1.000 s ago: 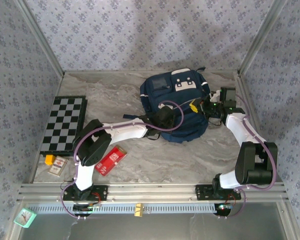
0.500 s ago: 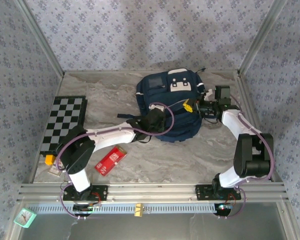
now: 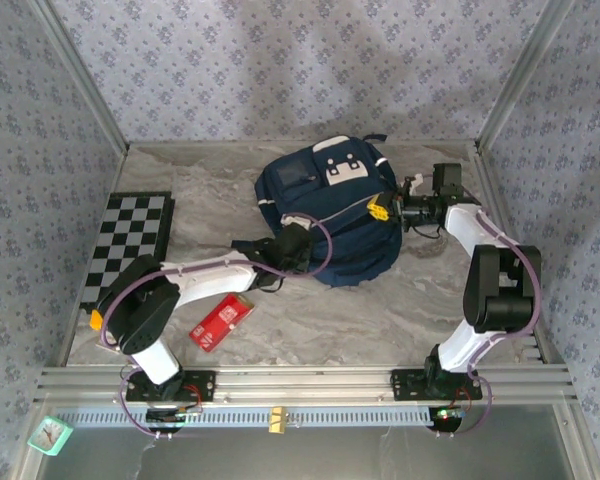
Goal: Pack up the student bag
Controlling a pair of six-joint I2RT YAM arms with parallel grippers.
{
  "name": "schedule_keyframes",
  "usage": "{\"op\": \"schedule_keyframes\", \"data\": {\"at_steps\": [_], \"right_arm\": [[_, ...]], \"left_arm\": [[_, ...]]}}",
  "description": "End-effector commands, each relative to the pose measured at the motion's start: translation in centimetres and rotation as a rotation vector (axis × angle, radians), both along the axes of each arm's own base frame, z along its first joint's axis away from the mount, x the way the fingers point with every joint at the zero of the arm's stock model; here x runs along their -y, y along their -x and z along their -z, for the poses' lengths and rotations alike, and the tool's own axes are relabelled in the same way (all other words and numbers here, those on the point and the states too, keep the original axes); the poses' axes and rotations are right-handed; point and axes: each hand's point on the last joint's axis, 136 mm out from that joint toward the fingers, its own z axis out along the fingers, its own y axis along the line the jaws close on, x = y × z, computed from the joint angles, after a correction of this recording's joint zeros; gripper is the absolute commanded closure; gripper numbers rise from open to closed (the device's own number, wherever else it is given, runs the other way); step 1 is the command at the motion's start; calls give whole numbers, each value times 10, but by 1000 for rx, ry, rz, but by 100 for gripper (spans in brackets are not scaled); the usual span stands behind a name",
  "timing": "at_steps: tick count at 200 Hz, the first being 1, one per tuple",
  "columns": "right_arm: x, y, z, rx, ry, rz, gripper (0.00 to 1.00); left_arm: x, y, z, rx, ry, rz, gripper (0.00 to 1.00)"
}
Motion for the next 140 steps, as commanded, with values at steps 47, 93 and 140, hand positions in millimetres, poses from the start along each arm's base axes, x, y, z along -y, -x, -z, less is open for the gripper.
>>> {"op": "schedule_keyframes", "data": {"at_steps": [47,93,140], "right_arm": [[7,-9,-5,91,34,-39,100],[-1,-10,3,86,50,-57,100],[-2,-4,-2,128,155,-79,75]], "left_arm": [[-54,-44,-10,113,82,-98,100],[-57,-78,-19,126,150,-116,100],[-61,-61,-25,53,155,-110,85]]}}
